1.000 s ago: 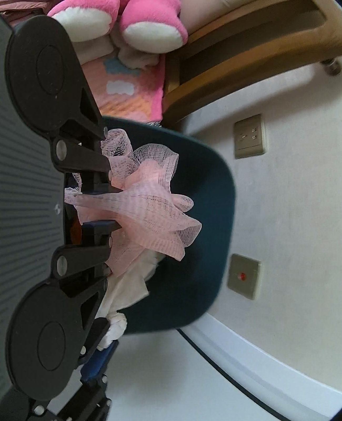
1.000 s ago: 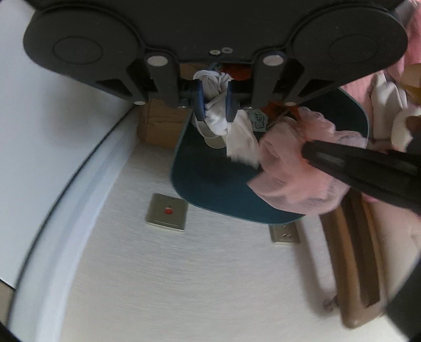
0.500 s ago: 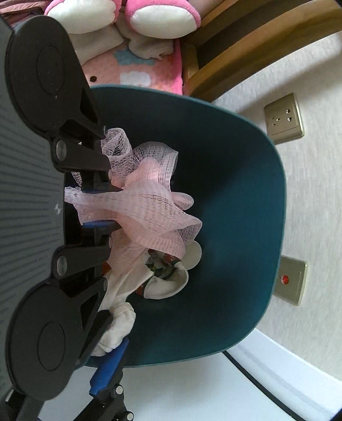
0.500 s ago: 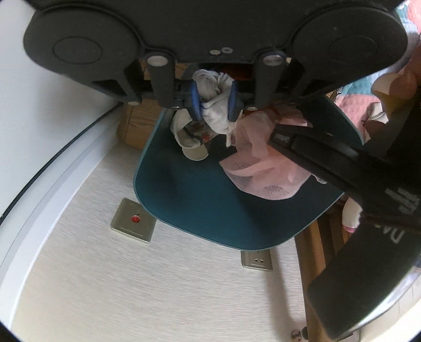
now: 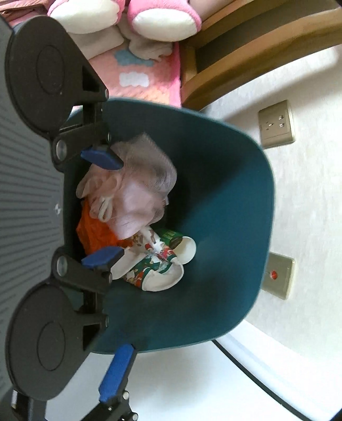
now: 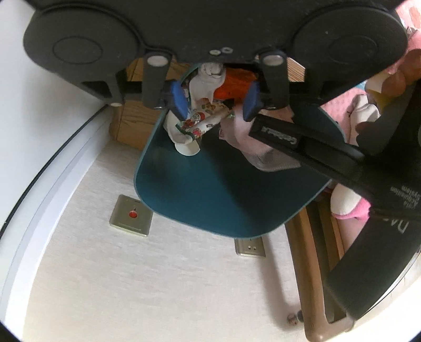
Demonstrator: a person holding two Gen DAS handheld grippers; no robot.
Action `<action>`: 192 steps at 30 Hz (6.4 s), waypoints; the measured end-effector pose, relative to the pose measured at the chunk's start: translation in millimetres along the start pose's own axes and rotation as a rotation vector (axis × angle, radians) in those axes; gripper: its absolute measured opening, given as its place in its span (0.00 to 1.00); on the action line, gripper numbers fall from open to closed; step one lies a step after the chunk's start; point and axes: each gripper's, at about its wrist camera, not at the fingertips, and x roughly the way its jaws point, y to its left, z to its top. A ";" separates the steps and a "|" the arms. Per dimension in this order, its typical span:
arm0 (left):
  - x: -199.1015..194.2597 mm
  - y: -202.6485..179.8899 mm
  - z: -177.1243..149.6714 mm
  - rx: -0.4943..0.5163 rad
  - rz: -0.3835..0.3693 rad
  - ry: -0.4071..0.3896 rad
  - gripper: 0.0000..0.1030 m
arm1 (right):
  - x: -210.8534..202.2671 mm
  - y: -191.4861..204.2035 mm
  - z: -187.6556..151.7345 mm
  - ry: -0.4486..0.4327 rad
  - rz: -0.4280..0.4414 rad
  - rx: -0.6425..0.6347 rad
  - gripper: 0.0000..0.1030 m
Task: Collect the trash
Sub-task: 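Open the left tool over the bin while the right tool releases the white cloth, then withdraw both tools from the bin and lower them under the nightstand, then grasp the clear snack bag with the left tool while the right tool grasps the white-yellow tube, then lift the snack bag and tube up over the teal trash bin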
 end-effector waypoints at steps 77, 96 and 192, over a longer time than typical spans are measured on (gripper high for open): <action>229.9 38.2 -473.4 -0.103 -0.101 -0.113 1.00 | 165.0 107.2 -523.0 0.073 0.128 0.153 0.60; 497.6 53.6 -495.9 -0.030 0.006 0.070 1.00 | 382.6 114.6 -643.1 0.368 0.181 -0.083 0.58; -176.0 95.9 -288.1 0.018 -0.158 -0.158 0.16 | -185.9 132.2 -209.0 -0.056 -0.063 0.373 0.15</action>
